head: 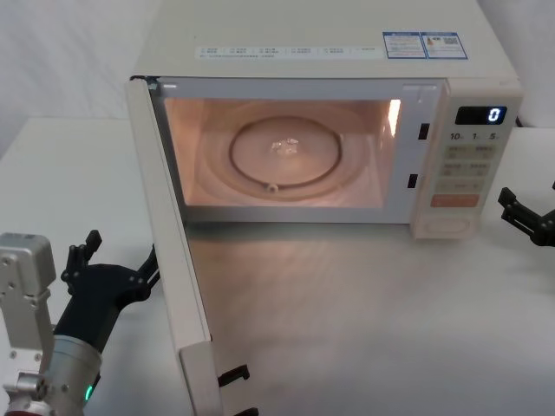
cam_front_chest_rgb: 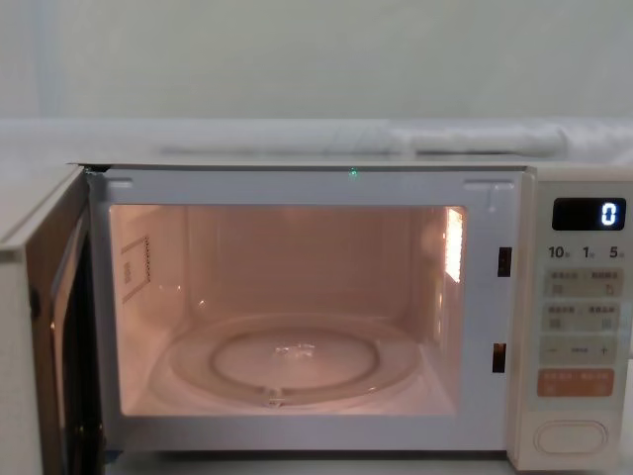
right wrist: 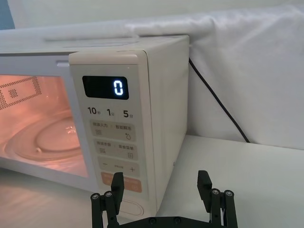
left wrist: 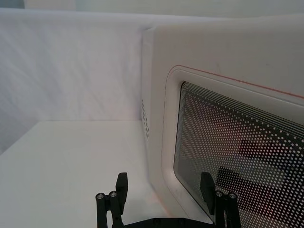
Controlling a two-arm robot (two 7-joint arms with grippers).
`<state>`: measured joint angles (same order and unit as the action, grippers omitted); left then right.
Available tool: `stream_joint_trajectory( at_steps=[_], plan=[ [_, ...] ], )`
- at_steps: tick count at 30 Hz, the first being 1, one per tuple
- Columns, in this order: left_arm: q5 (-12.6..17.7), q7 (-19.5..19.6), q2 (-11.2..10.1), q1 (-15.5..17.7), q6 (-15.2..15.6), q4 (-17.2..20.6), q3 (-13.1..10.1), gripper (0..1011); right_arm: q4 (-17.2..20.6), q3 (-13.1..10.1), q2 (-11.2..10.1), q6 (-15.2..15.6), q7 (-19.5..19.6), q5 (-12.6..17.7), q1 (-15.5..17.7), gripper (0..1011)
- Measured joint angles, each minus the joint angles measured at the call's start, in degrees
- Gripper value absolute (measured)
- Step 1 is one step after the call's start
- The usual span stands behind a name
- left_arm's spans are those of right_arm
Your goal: Press the button to open the microwave door with one hand; close the microwave door with the other hand.
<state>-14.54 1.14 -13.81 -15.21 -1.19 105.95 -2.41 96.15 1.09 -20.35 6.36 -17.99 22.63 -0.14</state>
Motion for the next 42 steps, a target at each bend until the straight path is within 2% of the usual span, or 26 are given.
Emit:
stream_joint_trajectory(
  at_steps=[12,15,25,31,32,35,42],
  plan=[
    [0.00,0.00,0.00,0.00,0.00,0.00,0.00,1001,0.00,0.00,0.00,0.00,0.00,0.00,0.00,1002],
    [0.00,0.00,0.00,0.00,0.00,0.00,0.00,961,0.00,0.00,0.00,0.00,0.00,0.00,0.00,1002],
    [0.00,0.00,0.00,0.00,0.00,0.00,0.00,695,0.00,0.00,0.00,0.00,0.00,0.00,0.00,1002],
    [0.00,0.00,0.00,0.00,0.00,0.00,0.00,472,0.00,0.00,0.00,0.00,0.00,0.00,0.00,1002],
    [0.00,0.00,0.00,0.00,0.00,0.00,0.00,472,0.00,0.00,0.00,0.00,0.00,0.00,0.00,1002],
    [0.00,0.00,0.00,0.00,0.00,0.00,0.00,341,0.00,0.00,-0.01,0.00,0.00,0.00,0.00,1002],
    [0.00,0.00,0.00,0.00,0.00,0.00,0.00,125,0.00,0.00,0.00,0.00,0.00,0.00,0.00,1002]
  ],
)
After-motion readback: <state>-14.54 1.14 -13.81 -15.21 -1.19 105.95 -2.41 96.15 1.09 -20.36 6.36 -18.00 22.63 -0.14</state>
